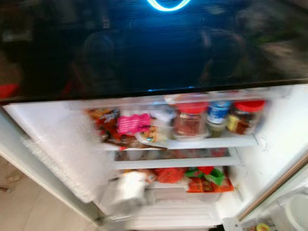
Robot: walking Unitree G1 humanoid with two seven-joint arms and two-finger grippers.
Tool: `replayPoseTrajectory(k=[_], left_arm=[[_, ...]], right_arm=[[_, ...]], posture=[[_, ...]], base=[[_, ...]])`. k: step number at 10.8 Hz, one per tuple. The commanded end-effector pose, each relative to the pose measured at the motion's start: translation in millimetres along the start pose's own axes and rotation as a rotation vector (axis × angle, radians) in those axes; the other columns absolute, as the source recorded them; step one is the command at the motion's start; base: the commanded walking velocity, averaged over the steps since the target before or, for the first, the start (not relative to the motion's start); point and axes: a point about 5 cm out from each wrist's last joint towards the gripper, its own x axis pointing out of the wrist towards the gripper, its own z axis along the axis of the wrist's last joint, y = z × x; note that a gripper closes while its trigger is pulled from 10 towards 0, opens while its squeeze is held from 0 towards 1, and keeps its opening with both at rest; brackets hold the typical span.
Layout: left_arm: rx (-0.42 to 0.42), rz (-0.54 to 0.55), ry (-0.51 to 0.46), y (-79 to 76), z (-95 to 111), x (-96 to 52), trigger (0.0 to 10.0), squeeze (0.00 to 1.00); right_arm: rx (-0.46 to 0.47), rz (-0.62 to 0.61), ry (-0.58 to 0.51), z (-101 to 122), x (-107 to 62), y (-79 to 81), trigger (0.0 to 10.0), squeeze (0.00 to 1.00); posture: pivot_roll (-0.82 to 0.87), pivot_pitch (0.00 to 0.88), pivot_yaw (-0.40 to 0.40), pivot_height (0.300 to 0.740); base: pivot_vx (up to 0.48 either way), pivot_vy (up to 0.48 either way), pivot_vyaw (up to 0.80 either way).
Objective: Restocking fridge
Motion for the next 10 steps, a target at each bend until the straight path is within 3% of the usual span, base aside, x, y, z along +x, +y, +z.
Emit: replayPoseTrajectory(k=[1,4,6,10], left_arm=[[-0.013,0.005,0.007,3.2,-5.0,-2.8,10.0,0.0],[-0.008,-0.005,-0.006,4.1,-3.7,-3.0,10.0,0.0],[-0.004,-0.012,-0.014,4.7,-2.8,-3.1,10.0,0.0],[0.002,-0.02,-0.024,7.8,-2.0,-3.8,10.0,0.0]], right_arm=[[-0.025,-0.013,0.012,-2.3,-1.4,-5.6,10.0,0.0],[-0.133,0.0,0.023,-0.4,-1.3,-6.1,10.0,0.0],[-0.122,0.006,0.009,0.6,-1.2,-5.3,10.0,0.0],[-0.24,0.029,0.029,3.1,-0.9,-5.1,10.0,0.0]], posture=[[-0.04,0.0,0.063,0.74],[-0.04,0.0,0.064,0.696],[-0.04,0.0,0.064,0.691],[-0.04,0.0,0.061,0.691]], base=[[0.0,0.0,0.0],[0.0,0.0,0.0],[0.0,0.0,0.0],[0.0,0.0,0.0]])
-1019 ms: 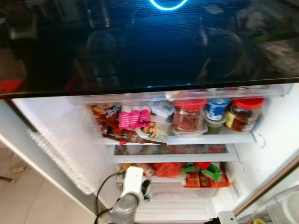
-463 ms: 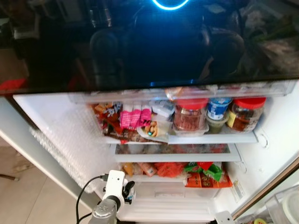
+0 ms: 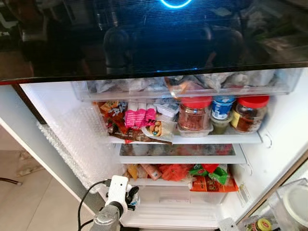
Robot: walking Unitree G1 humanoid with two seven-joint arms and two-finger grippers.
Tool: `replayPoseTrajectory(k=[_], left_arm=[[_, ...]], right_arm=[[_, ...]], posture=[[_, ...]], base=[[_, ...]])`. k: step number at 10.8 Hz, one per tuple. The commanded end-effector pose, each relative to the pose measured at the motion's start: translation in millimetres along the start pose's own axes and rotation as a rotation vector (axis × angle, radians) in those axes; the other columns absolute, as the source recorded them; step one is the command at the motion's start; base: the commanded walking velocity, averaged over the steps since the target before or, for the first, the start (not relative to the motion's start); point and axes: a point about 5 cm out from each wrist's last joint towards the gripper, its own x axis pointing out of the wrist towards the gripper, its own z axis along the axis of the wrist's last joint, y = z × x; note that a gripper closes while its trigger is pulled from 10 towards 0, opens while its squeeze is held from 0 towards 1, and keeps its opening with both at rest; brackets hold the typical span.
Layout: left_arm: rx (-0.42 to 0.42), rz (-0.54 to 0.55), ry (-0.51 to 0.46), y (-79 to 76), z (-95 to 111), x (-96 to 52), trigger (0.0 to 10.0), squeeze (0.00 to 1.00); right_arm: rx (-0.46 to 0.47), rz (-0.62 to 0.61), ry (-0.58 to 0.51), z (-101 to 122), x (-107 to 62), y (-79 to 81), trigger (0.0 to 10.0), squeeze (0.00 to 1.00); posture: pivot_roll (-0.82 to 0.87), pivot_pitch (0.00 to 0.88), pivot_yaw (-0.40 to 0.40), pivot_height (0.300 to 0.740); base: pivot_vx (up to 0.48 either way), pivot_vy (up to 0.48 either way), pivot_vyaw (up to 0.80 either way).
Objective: Restocking fridge
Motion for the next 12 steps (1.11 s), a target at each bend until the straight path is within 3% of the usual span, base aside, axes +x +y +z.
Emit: replayPoseTrajectory(k=[1,3,8,9,11,12], left_arm=[[-0.001,0.011,-0.007,4.8,-1.1,-1.9,10.0,0.0],[0.001,0.01,-0.006,6.3,-1.5,-2.4,10.0,0.0],[0.022,0.011,-0.038,10.7,4.7,-1.7,10.0,0.0],[0.087,0.005,-0.072,11.5,12.7,0.2,10.0,0.0],[0.374,0.018,-0.159,25.4,56.0,11.5,10.0,0.0],[0.427,0.036,-0.193,29.3,70.9,14.3,10.0,0.0]], right_arm=[[-0.028,0.003,0.007,1.1,0.1,-0.8,10.0,0.0],[-0.033,0.008,0.003,1.5,0.2,-0.3,10.0,0.0],[-0.035,0.017,-0.009,2.7,0.2,0.4,10.0,0.0],[-0.037,0.02,-0.009,2.7,0.2,0.5,10.0,0.0],[-0.041,0.025,-0.008,3.1,0.2,0.3,10.0,0.0],[-0.042,0.027,-0.008,3.2,0.2,0.5,10.0,0.0]], posture=[[-0.04,0.0,0.061,0.677],[-0.04,0.0,0.059,0.648],[-0.04,0.0,0.057,0.643],[-0.04,0.0,0.057,0.643],[-0.03,0.0,0.055,0.643],[-0.03,0.0,0.055,0.643]], base=[[0.0,0.0,0.0],[0.0,0.0,0.0],[0.0,0.0,0.0],[0.0,0.0,0.0],[0.0,0.0,0.0],[0.0,0.0,0.0]])
